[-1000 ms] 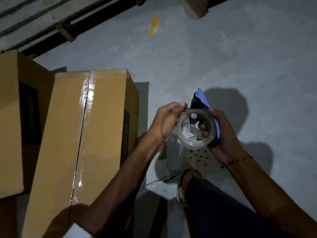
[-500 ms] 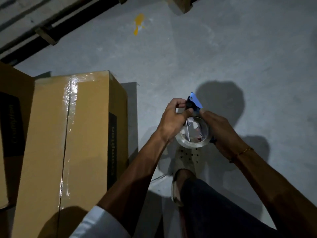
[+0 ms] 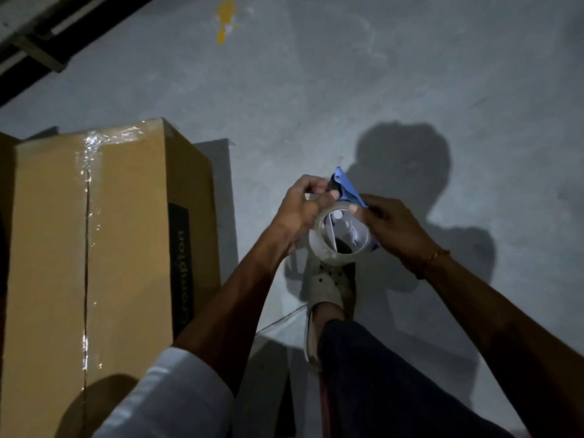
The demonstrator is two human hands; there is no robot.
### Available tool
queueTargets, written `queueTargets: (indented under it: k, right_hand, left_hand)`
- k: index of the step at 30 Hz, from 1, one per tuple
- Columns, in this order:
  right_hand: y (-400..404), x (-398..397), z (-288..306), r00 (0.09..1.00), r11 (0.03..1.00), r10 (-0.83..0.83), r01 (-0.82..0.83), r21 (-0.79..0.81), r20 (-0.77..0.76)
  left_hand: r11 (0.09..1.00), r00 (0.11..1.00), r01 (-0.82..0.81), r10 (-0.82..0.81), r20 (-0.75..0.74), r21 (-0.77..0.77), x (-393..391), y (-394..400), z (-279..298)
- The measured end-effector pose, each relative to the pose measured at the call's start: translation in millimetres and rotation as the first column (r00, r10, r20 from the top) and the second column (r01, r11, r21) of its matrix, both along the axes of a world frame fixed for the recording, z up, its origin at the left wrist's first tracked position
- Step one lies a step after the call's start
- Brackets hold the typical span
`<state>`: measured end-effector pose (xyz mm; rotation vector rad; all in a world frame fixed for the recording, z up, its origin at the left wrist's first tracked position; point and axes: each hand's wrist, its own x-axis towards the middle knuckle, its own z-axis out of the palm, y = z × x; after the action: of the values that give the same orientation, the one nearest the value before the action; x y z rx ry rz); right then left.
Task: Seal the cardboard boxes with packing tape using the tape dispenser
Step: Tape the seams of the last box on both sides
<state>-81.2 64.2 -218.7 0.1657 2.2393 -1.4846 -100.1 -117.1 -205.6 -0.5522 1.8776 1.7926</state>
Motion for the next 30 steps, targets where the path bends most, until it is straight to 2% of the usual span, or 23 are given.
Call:
queueTargets:
  k: [4,8,12,16,18,21,23,26,30]
  right_hand:
    - [-42,-17,25,0.965,0.975,0.212,-0.199,0.098,-0.154]
    - [-100,-33,57,0.88,0.901,0.43,-0.407,0.148,-0.201]
    - [-167,-32,79,0.744,0.787,0.612,-0.607,0.111,-0.269]
    - [-241,-27,90,0.555,0.633,0.768,-0.733,0.25,-0.319]
    - [-274,-22,92,0.499,0.577,0.812,-0.763,0.292,-0.303]
    - [-308,-12,91,0.463,0.531,0.846,-0.777,0.338,-0.266]
    - [-328,-10,90,0.453,0.517,0.855,-0.777,0.359,-0.251]
    - [-352,-9,87,0.466,0.53,0.848,-0.754,0.389,-0.251]
    - [-369,-12,76,0.494,0.574,0.818,-0.731,0.369,-0.294]
  left_hand:
    - [0.995,0.992,-0.067,0.058,-0.113,-0.077,7,-50,23]
    - [0.976,0.974,-0.148,0.116,-0.197,-0.159,21,-112,54]
    - [0.955,0.953,-0.236,0.191,-0.236,-0.179,52,-179,82]
    - [0.93,0.934,-0.306,0.251,-0.254,-0.204,88,-242,94]
    - [0.916,0.924,-0.339,0.281,-0.258,-0.217,105,-272,96]
    - [0.916,0.935,-0.325,0.273,-0.228,-0.234,122,-308,91]
    - [0.903,0.946,-0.294,0.226,-0.234,-0.314,129,-330,80]
    - [0.836,0.951,-0.272,0.158,-0.266,-0.476,135,-350,65]
    - [0.795,0.927,-0.319,0.148,-0.345,-0.516,126,-366,52]
